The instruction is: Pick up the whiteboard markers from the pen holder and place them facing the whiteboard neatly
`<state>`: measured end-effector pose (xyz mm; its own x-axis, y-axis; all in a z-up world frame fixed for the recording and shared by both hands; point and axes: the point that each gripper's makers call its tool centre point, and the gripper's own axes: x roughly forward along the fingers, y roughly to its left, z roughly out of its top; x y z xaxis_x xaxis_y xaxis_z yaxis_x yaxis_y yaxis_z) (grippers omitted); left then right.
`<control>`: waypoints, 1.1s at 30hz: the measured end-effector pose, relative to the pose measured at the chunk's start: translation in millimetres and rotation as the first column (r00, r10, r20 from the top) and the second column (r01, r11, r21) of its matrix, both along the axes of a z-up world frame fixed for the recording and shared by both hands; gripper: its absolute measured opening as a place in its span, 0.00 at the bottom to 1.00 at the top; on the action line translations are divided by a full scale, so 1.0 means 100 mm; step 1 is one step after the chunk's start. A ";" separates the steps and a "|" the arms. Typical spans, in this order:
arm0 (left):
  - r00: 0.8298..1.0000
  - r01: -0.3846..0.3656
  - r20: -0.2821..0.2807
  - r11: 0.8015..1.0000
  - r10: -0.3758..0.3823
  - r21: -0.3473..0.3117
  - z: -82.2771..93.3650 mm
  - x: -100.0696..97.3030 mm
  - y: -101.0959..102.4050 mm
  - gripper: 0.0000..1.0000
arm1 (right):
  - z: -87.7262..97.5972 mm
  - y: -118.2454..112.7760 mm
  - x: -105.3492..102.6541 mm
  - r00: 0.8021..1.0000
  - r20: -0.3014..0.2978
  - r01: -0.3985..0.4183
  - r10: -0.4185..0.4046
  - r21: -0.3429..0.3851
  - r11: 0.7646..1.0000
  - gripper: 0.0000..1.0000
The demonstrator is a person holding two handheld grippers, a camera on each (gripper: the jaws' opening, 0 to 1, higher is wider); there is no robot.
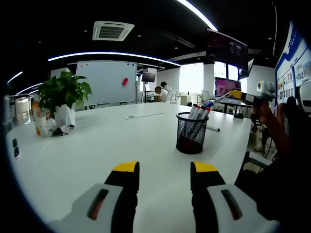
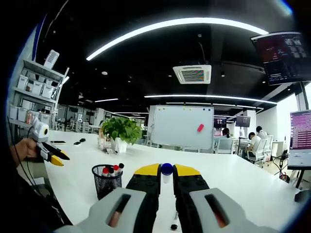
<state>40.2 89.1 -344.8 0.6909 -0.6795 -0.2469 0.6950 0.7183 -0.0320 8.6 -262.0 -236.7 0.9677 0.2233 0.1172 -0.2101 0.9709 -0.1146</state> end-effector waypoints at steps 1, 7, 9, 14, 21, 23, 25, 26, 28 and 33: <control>1.000 0.000 0.000 1.000 0.000 0.001 0.00 0.00 0.00 0.43 | 0.00 -0.01 0.00 1.000 0.001 0.003 -0.003 0.000 1.000 0.13; 1.000 0.001 -0.001 1.000 -0.001 0.008 -0.01 0.00 0.00 0.43 | -0.01 -0.04 0.00 1.000 0.000 0.015 -0.015 -0.006 1.000 0.12; 1.000 0.001 -0.001 1.000 -0.001 0.010 -0.01 0.00 0.00 0.43 | -0.02 -0.07 0.00 1.000 0.000 0.022 -0.022 -0.007 1.000 0.13; 1.000 0.002 -0.001 1.000 -0.002 0.011 -0.02 0.00 -0.01 0.43 | -0.03 -0.16 0.00 0.999 0.000 0.051 -0.051 0.000 0.999 0.13; 1.000 0.002 -0.002 1.000 -0.002 0.013 -0.02 0.00 -0.01 0.43 | -0.07 -0.24 0.03 0.996 0.019 0.087 -0.086 -0.049 0.995 0.13; 1.000 0.002 -0.001 1.000 -0.002 0.013 -0.02 0.00 -0.01 0.43 | -0.09 -0.27 0.04 0.995 0.012 0.097 -0.097 -0.032 0.995 0.13; 1.000 0.001 0.000 1.000 -0.001 0.014 -0.02 0.00 0.00 0.43 | -0.10 -0.28 0.05 0.996 0.009 0.090 -0.090 -0.022 0.996 0.13; 1.000 0.001 0.000 1.000 -0.001 0.014 -0.02 0.00 0.00 0.43 | -0.10 -0.27 0.04 0.996 0.009 0.088 -0.088 -0.017 0.996 0.13; 1.000 0.000 0.001 1.000 0.000 0.013 -0.01 0.00 0.00 0.43 | -0.09 -0.29 0.04 0.995 0.015 0.095 -0.095 -0.015 0.995 0.13; 1.000 0.001 0.000 1.000 -0.001 0.014 -0.02 0.00 0.00 0.43 | -0.07 -0.34 0.03 0.994 0.024 0.109 -0.109 -0.011 0.994 0.12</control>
